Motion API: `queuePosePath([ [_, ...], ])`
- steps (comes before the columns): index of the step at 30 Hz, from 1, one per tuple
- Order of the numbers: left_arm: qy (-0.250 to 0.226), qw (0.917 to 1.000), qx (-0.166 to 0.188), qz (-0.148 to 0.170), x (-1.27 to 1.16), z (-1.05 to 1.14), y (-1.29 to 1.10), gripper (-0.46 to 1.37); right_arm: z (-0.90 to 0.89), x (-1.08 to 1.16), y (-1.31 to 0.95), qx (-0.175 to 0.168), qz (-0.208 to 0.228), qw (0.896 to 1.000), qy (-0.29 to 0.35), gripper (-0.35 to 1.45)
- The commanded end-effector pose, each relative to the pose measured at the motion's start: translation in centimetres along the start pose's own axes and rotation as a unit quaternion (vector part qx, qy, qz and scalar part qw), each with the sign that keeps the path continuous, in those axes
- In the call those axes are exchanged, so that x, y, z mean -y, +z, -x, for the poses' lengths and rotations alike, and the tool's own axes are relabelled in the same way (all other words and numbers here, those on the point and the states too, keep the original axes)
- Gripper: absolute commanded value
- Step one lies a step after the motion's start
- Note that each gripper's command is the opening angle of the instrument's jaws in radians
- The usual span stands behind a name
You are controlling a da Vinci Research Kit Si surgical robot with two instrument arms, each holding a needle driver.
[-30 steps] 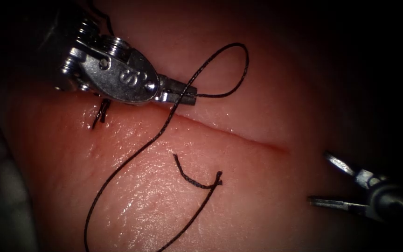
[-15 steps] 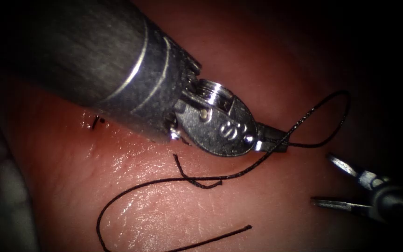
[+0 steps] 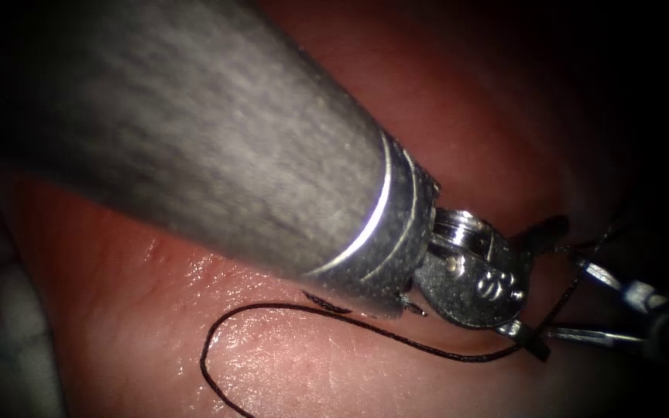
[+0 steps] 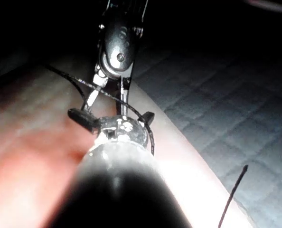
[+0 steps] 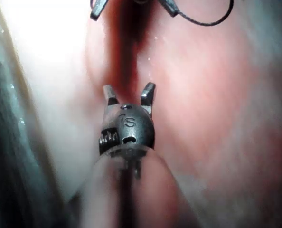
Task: Wound Closure
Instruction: Use the left gripper to grab the suture and pull the needle back into frame
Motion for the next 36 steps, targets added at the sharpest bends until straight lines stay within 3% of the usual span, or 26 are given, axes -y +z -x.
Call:
queuePosePath([
  [1,-0.003,0.9999,-0.009,0.012,0.02,0.05,-0.13,1.35,0.00,0.01,0.00,0.000,-0.001,1.000,0.000,1.08],
  [7,0.007,0.9991,-0.025,0.033,0.03,0.42,-0.62,1.35,0.01,-0.01,-0.03,-0.001,-0.003,1.000,0.000,1.08],
  [12,0.002,0.9989,-0.021,0.041,-0.08,0.98,-0.92,1.35,0.01,-0.03,-0.06,0.000,-0.002,1.000,0.000,1.07],
  [21,-0.019,0.9993,-0.009,0.030,-0.41,1.87,-0.89,1.26,-0.03,0.00,0.04,0.003,0.001,1.000,0.001,1.09],
  [25,-0.015,0.9995,-0.007,0.028,-0.43,2.04,-0.93,1.28,-0.04,0.02,0.04,0.004,0.000,1.000,0.001,1.10],
  [36,-0.012,0.9999,0.009,0.006,-0.43,2.20,-1.19,1.25,-0.07,0.07,0.11,0.006,0.003,1.000,0.001,1.13],
])
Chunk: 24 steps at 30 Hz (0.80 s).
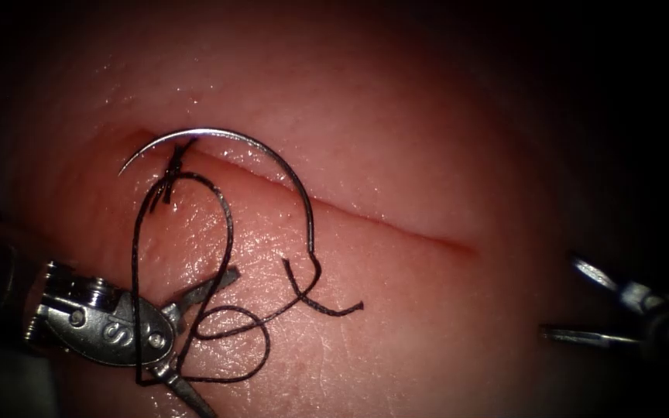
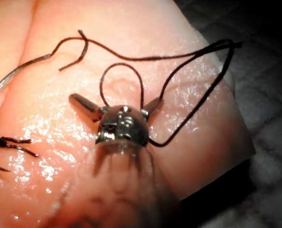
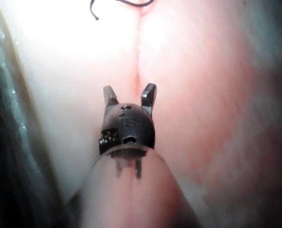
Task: Wound Closure
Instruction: Use the left gripper to grab the suture and pull the needle back into frame
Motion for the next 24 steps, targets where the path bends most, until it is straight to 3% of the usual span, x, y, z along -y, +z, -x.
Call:
queuePosePath([
  [1,0.001,1.0000,0.000,-0.002,-0.01,0.02,-0.01,1.26,0.00,0.00,0.01,0.000,-0.001,1.000,0.000,1.13],
  [10,-0.012,0.9999,-0.003,0.004,-0.14,0.38,-0.34,1.31,-0.03,0.03,0.05,0.000,-0.004,1.000,0.001,1.15],
  [17,-0.014,0.9996,0.015,-0.018,-0.10,0.75,-0.84,1.20,-0.04,0.04,0.05,0.002,-0.005,1.000,0.001,1.15],
  [20,-0.023,0.9992,0.023,-0.023,-0.10,0.78,-1.13,1.22,-0.03,0.03,0.07,0.002,-0.004,1.000,0.001,1.15],
  [24,-0.030,0.9987,0.031,-0.026,-0.07,0.67,-1.40,1.24,-0.02,0.03,0.10,0.003,-0.003,1.000,0.001,1.16],
])
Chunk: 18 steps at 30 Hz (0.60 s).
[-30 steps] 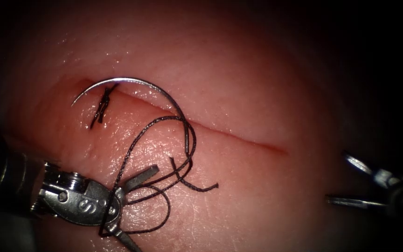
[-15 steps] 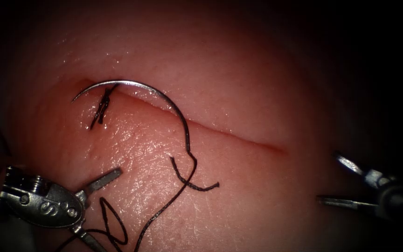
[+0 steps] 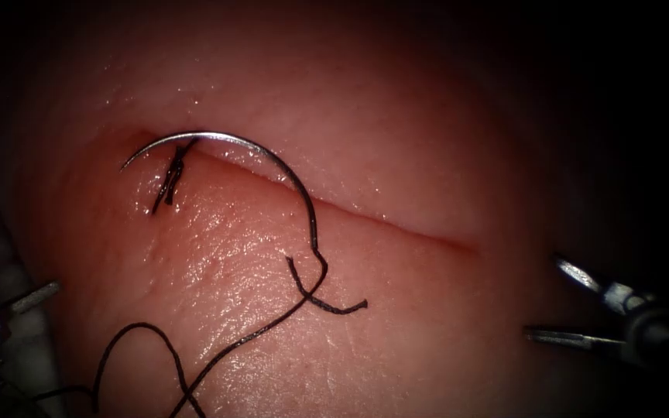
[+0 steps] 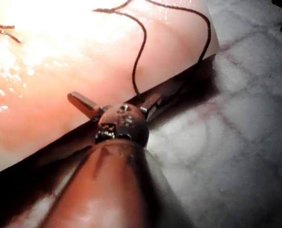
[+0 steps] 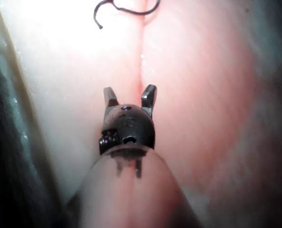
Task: Wound Closure
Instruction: Use the left gripper to grab the suture and pull the needle back into frame
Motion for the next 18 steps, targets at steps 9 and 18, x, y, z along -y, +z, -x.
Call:
queuePosePath([
  [9,0.014,0.9995,-0.028,-0.009,0.14,-0.63,-0.69,1.30,-0.02,0.02,0.05,-0.001,-0.009,1.000,0.000,1.17],
  [18,0.008,0.9975,-0.052,-0.048,0.44,-1.20,-0.63,1.14,-0.01,0.02,0.11,-0.001,-0.008,1.000,0.001,1.18],
])
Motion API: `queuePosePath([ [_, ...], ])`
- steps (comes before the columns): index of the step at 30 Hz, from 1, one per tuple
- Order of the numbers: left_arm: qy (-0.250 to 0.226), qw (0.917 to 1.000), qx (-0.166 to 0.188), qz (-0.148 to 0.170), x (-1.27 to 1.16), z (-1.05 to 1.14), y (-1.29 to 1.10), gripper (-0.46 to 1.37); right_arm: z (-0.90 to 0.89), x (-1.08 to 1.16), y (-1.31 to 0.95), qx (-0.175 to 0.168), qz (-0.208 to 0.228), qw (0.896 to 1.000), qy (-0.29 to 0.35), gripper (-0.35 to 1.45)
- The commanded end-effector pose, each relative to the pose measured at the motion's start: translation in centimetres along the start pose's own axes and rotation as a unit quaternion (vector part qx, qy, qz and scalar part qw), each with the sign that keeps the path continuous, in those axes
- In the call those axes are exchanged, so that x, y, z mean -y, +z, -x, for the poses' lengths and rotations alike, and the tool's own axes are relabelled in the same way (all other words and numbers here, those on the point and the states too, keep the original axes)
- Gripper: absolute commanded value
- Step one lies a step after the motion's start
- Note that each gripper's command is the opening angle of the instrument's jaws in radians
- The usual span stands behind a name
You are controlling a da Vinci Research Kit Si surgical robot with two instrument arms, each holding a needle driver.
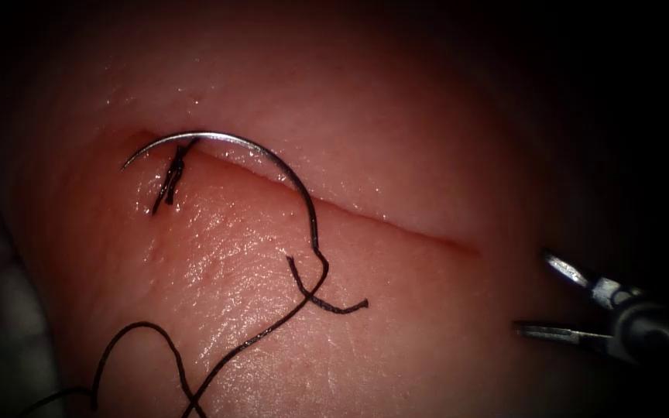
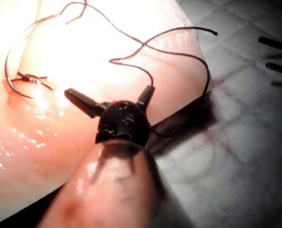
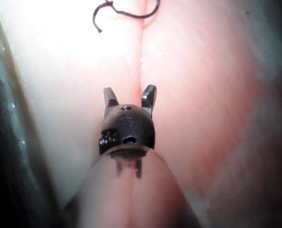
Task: Wound Closure
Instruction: Use the left gripper to grab the suture and pull the needle back into frame
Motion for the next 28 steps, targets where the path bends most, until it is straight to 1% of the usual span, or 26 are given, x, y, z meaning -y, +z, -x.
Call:
queuePosePath([
  [1,-0.005,1.0000,0.005,-0.007,0.01,-0.02,0.09,1.14,-0.01,0.01,0.01,-0.001,-0.004,1.000,0.000,1.18],
  [2,-0.006,0.9999,0.007,-0.009,0.02,-0.04,0.14,1.13,-0.01,0.01,0.01,-0.001,-0.003,1.000,0.000,1.18],
  [3,-0.009,0.9998,0.008,-0.015,0.03,-0.09,0.25,1.13,-0.01,0.01,0.01,0.000,-0.004,1.000,0.000,1.18],
  [8,-0.016,0.9993,0.016,-0.030,0.04,-0.20,0.59,1.11,-0.01,0.01,0.01,0.001,-0.006,1.000,0.000,1.18],
  [13,-0.006,0.9987,0.028,-0.042,0.06,-0.29,0.92,1.10,-0.01,0.02,0.00,0.001,-0.006,1.000,0.000,1.18],
  [18,-0.002,0.9984,0.036,-0.044,0.05,-0.29,1.09,1.10,0.00,0.04,0.00,0.000,-0.006,1.000,-0.001,1.18],
  [28,0.005,0.9983,0.041,-0.042,0.02,-0.15,1.15,1.06,0.01,0.07,-0.01,-0.001,-0.006,1.000,-0.002,1.18],
])
